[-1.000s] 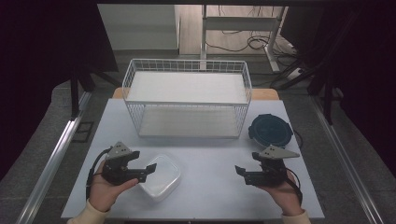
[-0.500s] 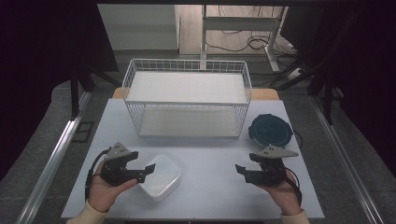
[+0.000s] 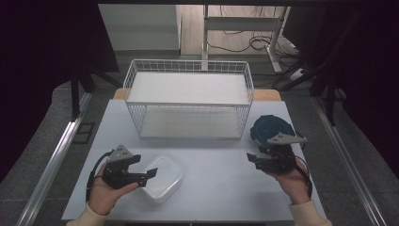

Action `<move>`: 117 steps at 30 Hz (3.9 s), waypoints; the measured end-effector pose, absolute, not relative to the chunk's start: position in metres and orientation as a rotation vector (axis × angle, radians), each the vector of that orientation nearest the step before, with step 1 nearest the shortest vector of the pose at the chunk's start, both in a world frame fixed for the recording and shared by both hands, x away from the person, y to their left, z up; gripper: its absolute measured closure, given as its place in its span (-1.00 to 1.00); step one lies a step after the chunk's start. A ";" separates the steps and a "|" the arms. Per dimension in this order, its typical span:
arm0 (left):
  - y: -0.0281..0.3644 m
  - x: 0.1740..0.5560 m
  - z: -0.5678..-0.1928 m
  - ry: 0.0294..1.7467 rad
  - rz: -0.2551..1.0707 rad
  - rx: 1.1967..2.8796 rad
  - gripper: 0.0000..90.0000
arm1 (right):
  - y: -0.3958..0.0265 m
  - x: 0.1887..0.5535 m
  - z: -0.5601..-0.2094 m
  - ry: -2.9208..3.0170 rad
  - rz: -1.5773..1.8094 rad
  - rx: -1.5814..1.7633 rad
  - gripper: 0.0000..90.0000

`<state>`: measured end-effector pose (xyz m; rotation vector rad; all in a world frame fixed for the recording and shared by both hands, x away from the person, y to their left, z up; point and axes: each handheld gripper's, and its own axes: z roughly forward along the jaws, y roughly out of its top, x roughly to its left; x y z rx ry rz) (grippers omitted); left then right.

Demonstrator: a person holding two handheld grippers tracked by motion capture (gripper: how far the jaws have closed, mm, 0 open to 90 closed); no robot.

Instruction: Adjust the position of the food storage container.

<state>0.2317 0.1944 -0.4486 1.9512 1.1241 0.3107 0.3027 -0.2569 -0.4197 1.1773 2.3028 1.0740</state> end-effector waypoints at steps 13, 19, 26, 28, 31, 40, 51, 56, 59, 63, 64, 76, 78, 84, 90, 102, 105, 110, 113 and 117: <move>0.193 0.233 -0.451 1.134 0.308 1.961 -0.56 | -0.283 0.369 -0.392 2.290 0.921 1.274 0.30; 0.193 0.234 -0.452 1.140 0.305 1.962 -0.56 | -0.287 0.403 -0.392 2.276 0.877 1.355 0.64; 0.196 0.234 -0.451 1.137 0.313 1.959 -0.56 | -0.296 0.450 -0.399 2.233 0.813 1.443 0.98; 0.196 0.235 -0.452 1.139 0.309 1.959 -0.56 | -0.297 0.462 -0.402 2.231 0.803 1.446 0.98; 0.197 0.235 -0.453 1.140 0.306 1.963 -0.56 | -0.294 0.476 -0.406 2.251 0.772 1.444 0.99; 0.199 0.236 -0.452 1.145 0.312 1.953 -0.56 | -0.290 0.517 -0.423 2.264 0.702 1.479 0.99; 0.198 0.238 -0.456 1.168 0.362 1.990 -0.56 | -0.292 0.532 -0.442 2.297 0.601 1.513 1.00; 0.198 0.237 -0.456 1.159 0.337 1.985 -0.56 | -0.294 0.532 -0.441 2.307 0.605 1.544 1.00; 0.200 0.237 -0.456 1.161 0.331 1.972 -0.56 | -0.295 0.529 -0.441 2.326 0.601 1.533 1.00; 0.201 0.237 -0.456 1.165 0.332 1.970 -0.56 | -0.290 0.527 -0.442 2.353 0.560 1.517 1.00; 0.201 0.236 -0.456 1.166 0.332 1.969 -0.56 | -0.290 0.526 -0.443 2.356 0.552 1.523 1.00; 0.198 0.236 -0.458 1.159 0.319 1.980 -0.56 | -0.291 0.497 -0.444 2.374 0.614 1.565 1.00; 0.198 0.236 -0.457 1.158 0.319 1.981 -0.56 | -0.290 0.491 -0.444 2.381 0.605 1.553 1.00; 0.199 0.237 -0.458 1.163 0.319 1.982 -0.56 | -0.293 0.476 -0.438 2.394 0.629 1.472 1.00; 0.199 0.238 -0.458 1.164 0.321 1.981 -0.56 | -0.326 0.472 -0.424 2.313 0.565 1.481 1.00; 0.199 0.240 -0.459 1.170 0.312 1.975 -0.56 | -0.355 0.473 -0.444 2.372 0.456 1.421 1.00; 0.198 0.240 -0.460 1.169 0.310 1.981 -0.56 | -0.353 0.472 -0.443 2.379 0.432 1.398 1.00; 0.199 0.239 -0.460 1.169 0.312 1.979 -0.56 | -0.345 0.465 -0.443 2.404 0.427 1.382 1.00; 0.199 0.239 -0.459 1.168 0.312 1.980 -0.56 | -0.336 0.456 -0.444 2.409 0.439 1.372 1.00; 0.197 0.238 -0.459 1.161 0.310 1.981 -0.56 | -0.327 0.437 -0.445 2.407 0.449 1.353 1.00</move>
